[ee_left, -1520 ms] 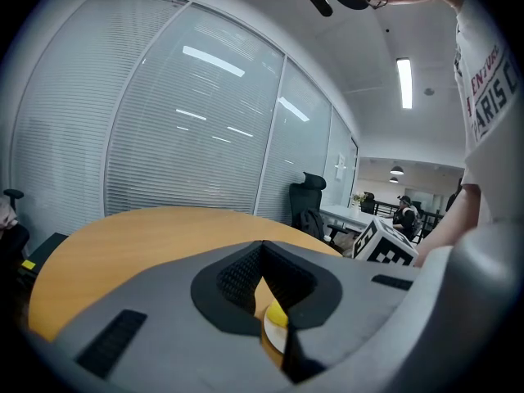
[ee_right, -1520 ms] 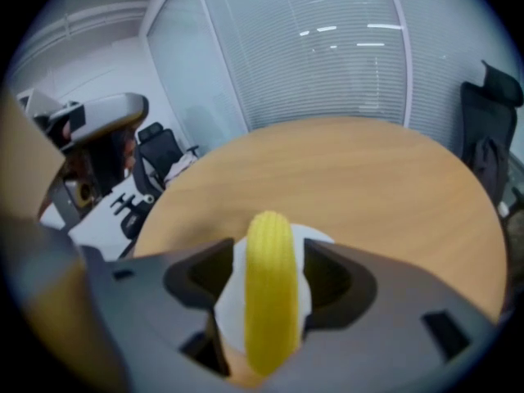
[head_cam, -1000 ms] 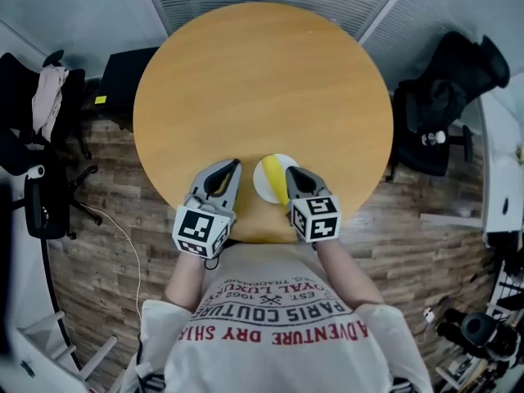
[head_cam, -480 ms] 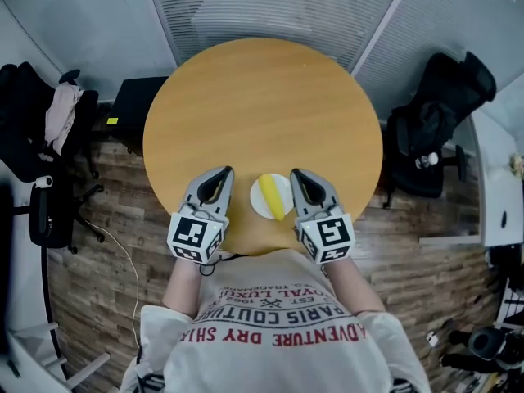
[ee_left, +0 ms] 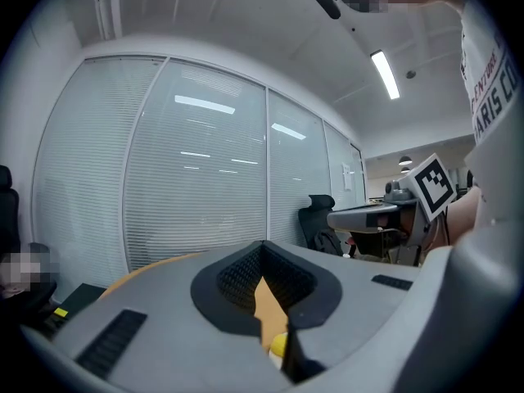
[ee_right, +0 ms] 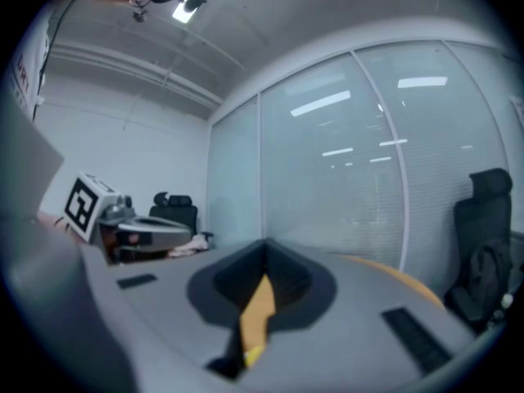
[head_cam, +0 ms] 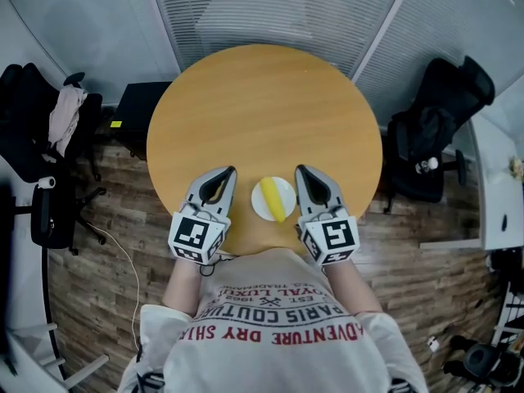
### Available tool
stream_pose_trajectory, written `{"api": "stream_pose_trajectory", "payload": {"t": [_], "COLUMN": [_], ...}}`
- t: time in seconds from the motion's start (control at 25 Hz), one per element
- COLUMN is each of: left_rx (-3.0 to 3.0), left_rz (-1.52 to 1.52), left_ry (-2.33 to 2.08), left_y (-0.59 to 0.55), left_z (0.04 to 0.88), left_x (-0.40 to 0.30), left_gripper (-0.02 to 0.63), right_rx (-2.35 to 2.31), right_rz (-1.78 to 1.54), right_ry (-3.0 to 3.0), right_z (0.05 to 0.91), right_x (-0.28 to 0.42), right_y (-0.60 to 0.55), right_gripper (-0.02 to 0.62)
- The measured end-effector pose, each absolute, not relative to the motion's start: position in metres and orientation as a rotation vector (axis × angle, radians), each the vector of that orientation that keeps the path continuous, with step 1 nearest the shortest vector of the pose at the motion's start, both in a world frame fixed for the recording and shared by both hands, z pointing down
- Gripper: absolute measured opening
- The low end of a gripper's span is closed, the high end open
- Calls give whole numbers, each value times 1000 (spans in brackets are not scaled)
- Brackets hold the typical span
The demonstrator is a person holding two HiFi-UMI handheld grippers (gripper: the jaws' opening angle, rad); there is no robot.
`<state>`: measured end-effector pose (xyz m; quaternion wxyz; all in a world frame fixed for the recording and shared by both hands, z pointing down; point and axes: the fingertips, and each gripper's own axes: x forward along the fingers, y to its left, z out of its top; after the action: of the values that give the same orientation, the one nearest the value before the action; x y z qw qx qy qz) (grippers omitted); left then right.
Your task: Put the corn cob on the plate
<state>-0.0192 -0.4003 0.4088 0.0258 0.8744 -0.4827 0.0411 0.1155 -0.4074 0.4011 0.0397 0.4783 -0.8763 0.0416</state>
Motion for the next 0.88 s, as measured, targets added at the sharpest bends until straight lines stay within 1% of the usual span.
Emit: {"api": "stream_pose_trajectory", "payload": {"t": [0.88], "left_rx": [2689], "left_rz": [126], "left_ry": [-1513], "left_y": [-401], "left_z": [401], "left_x": [-25], "left_gripper": [32], "right_rx": [1462], "right_rz": [187], "right_ry": [-2680], "right_z": [409], "right_x": [107], "right_y": [-405], "right_gripper": [29]}}
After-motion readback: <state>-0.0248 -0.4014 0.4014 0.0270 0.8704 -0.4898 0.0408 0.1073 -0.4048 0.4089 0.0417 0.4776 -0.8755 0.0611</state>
